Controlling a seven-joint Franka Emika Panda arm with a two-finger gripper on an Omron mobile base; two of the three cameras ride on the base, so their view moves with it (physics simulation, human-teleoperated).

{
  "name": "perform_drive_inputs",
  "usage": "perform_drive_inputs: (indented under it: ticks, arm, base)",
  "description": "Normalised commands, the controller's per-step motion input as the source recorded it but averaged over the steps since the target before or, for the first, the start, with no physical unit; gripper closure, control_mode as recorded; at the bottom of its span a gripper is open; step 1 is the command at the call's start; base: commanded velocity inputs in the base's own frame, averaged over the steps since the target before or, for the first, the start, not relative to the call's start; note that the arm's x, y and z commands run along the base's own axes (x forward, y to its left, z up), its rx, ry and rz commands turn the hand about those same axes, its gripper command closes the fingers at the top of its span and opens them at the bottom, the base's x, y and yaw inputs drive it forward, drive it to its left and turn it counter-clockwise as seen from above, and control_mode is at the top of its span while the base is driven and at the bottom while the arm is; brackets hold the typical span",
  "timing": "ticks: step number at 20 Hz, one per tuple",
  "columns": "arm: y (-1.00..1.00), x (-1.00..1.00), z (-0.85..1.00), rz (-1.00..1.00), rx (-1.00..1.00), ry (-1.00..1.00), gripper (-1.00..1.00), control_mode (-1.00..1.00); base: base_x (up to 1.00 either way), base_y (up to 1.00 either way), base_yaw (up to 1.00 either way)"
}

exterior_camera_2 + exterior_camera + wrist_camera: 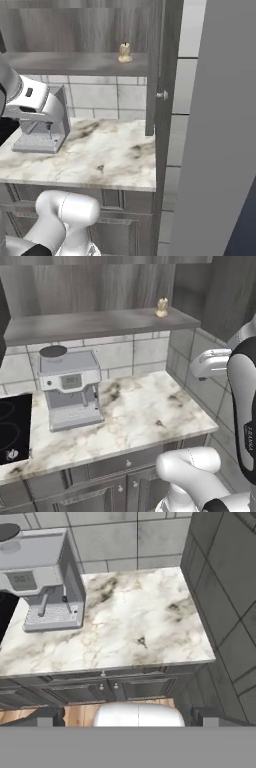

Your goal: Get the candle and the beer from the cabinet and move them to the dining counter.

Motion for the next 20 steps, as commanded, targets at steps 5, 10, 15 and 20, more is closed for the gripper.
perform_drive_inputs:
  ticks: [5,10,15,20]
  arm:
    - [0.0,0.0,0.0,0.0,0.0,0.0,-1.0,1.0]
    - [0.0,0.0,0.0,0.0,0.0,0.0,-1.0,1.0]
    - [0.0,0.0,0.0,0.0,0.0,0.0,-1.0,1.0]
    - [0.0,0.0,0.0,0.0,0.0,0.0,-1.0,1.0]
  base:
    - [0.4,0.31,-0.18]
    - [0.24,0.23,-0.16]
    - [0.24,0.24,-0.15]
    - [0.24,0.24,-0.16]
